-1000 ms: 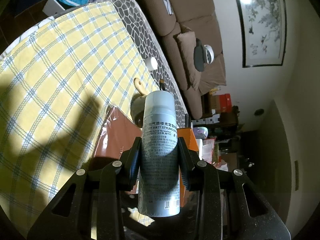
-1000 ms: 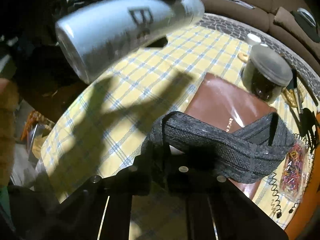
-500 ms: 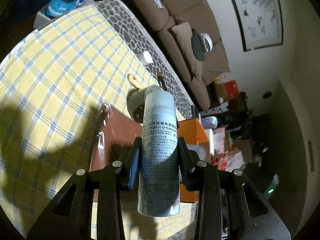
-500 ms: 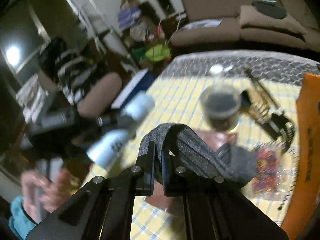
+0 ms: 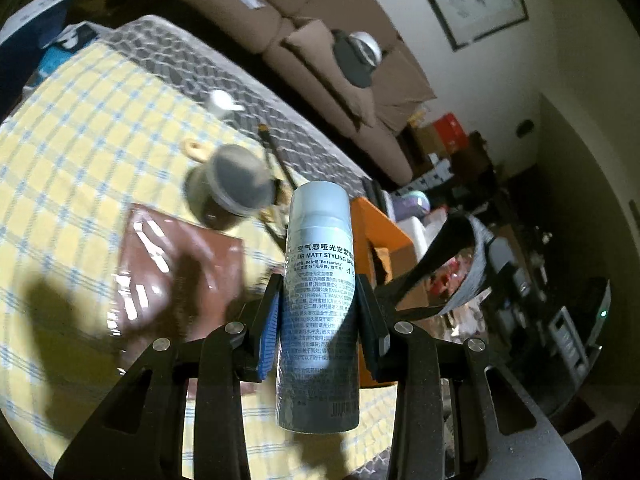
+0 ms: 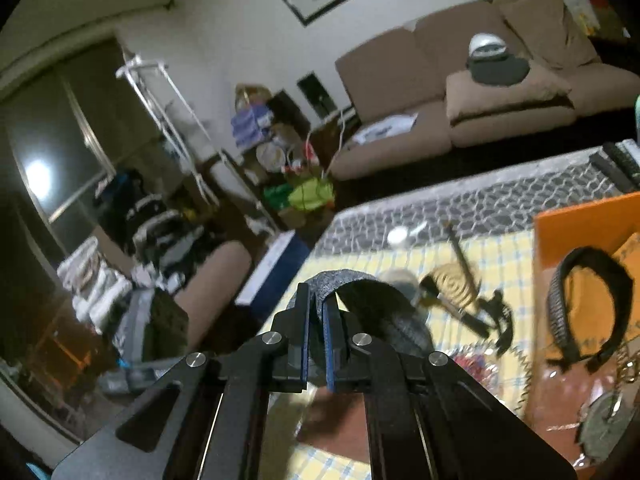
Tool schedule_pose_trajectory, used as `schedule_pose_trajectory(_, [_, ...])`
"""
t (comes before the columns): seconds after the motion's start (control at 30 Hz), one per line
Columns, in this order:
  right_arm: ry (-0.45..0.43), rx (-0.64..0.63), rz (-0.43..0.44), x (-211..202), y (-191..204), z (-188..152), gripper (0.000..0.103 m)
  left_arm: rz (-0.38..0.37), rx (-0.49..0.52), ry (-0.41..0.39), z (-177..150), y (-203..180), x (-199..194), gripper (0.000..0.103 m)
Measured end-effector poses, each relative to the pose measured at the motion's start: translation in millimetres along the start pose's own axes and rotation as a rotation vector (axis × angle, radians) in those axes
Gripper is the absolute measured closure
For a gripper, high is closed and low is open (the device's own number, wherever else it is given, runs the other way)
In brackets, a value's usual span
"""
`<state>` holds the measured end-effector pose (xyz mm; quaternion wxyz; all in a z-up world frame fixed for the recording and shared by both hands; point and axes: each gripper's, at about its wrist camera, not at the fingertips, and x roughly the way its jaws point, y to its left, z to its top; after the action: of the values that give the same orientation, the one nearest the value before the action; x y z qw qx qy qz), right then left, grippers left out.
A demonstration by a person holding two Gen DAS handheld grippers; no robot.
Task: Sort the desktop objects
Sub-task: 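Carry the spray can and grey cloth into the orange box, opening both grippers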
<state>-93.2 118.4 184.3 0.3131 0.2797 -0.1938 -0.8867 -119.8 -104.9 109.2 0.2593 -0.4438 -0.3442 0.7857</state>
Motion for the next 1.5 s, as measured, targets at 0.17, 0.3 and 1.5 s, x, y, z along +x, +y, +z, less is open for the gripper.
schedule_pose_trajectory(0.17, [-0.094, -0.009, -0.041, -45, -4, 19, 0.098, -0.037, 0.057, 0.013, -10, -41, 14, 0.071])
schedule_pose_trajectory(0.3, [-0.155, -0.006, -0.089, -77, -16, 29, 0.098, -0.031, 0.130, 0.029, -21, -78, 31, 0.071])
schedule_pose_trajectory(1.5, [0.048, 0.214, -0.523, -124, -182, -16, 0.097, 0.398, 0.703, 0.343, -138, -192, 236, 0.071])
